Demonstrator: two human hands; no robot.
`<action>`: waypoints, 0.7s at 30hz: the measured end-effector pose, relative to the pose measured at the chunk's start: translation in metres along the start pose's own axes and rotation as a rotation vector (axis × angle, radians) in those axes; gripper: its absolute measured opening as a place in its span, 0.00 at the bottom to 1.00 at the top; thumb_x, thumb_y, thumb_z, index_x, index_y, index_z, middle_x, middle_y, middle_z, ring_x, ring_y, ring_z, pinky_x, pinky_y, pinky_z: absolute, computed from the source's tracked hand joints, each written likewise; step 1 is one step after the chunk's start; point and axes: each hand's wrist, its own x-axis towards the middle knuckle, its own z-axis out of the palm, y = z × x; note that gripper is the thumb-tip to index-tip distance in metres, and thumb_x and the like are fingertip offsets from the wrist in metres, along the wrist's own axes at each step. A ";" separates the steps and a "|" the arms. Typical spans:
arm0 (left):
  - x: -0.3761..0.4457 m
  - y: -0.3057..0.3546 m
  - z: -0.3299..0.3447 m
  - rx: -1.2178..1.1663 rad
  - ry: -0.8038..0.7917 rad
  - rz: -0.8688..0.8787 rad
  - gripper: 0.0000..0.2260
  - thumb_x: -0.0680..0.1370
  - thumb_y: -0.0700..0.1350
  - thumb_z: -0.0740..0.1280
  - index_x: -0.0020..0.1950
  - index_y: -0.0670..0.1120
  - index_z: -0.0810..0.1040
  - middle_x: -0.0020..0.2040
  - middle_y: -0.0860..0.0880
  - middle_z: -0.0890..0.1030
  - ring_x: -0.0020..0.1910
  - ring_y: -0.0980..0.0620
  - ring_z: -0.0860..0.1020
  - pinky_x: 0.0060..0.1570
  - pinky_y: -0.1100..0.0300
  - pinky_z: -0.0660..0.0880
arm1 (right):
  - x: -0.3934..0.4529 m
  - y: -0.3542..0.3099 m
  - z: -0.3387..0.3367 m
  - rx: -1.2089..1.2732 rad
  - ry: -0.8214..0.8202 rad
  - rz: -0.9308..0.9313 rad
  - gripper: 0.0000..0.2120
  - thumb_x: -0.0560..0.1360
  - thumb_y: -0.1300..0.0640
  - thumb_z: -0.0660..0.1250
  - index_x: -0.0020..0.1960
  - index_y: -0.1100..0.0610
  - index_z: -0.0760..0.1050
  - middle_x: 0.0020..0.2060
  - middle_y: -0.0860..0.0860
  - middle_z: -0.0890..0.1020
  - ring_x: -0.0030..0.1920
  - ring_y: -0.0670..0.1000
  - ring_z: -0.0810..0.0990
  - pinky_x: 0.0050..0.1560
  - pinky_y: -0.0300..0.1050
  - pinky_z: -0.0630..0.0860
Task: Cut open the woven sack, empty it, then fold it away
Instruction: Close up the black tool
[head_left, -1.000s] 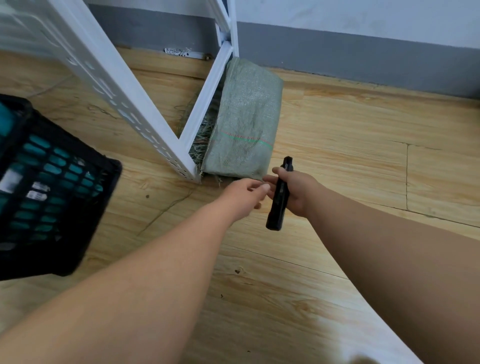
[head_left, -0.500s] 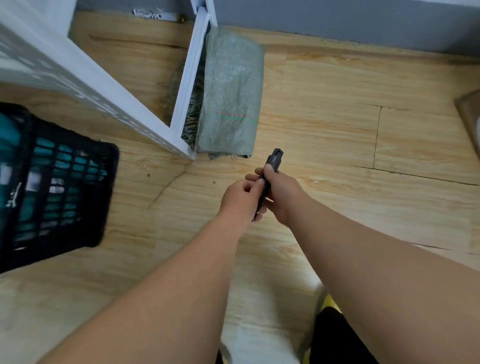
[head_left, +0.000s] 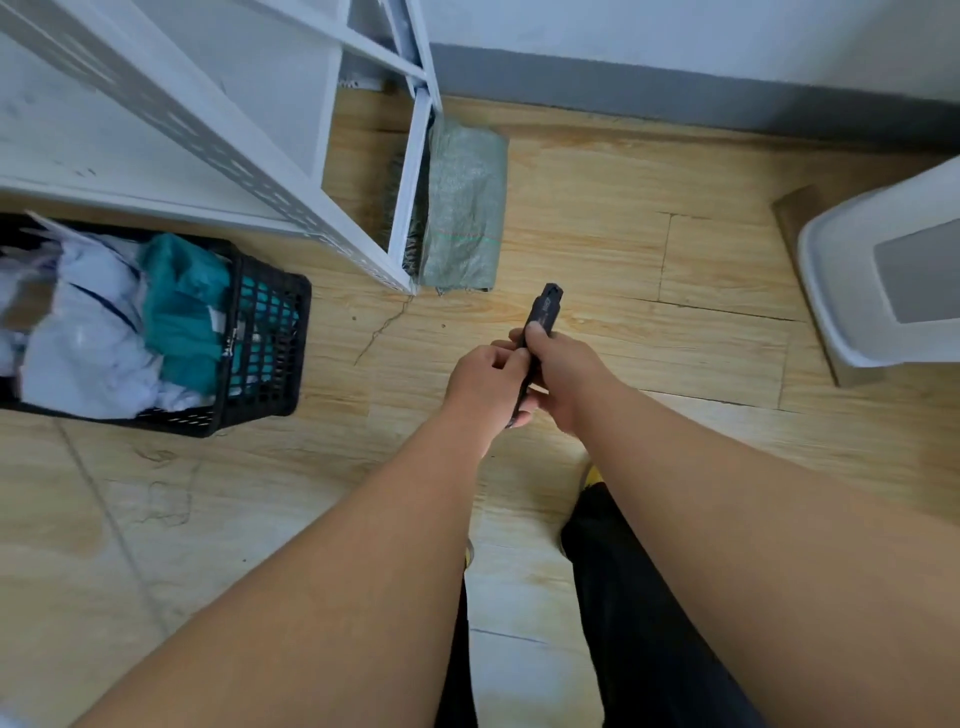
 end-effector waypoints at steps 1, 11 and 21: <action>-0.017 0.007 -0.001 -0.001 -0.003 0.006 0.10 0.81 0.45 0.63 0.57 0.39 0.75 0.42 0.42 0.80 0.35 0.45 0.77 0.30 0.58 0.73 | -0.017 -0.005 0.000 -0.023 -0.001 -0.006 0.10 0.82 0.51 0.58 0.48 0.54 0.76 0.46 0.51 0.84 0.48 0.53 0.82 0.56 0.55 0.77; -0.139 0.085 -0.023 0.096 -0.088 0.141 0.12 0.81 0.44 0.62 0.61 0.38 0.75 0.43 0.42 0.81 0.34 0.47 0.80 0.34 0.56 0.75 | -0.150 -0.074 0.017 -0.148 -0.009 -0.131 0.11 0.81 0.52 0.59 0.46 0.54 0.77 0.47 0.54 0.82 0.47 0.54 0.79 0.42 0.46 0.73; -0.236 0.143 -0.120 0.121 -0.067 0.226 0.09 0.80 0.43 0.64 0.60 0.46 0.77 0.55 0.45 0.82 0.55 0.48 0.80 0.44 0.58 0.77 | -0.254 -0.114 0.102 -0.235 -0.207 -0.290 0.10 0.81 0.54 0.60 0.59 0.56 0.75 0.49 0.52 0.81 0.46 0.50 0.79 0.45 0.44 0.77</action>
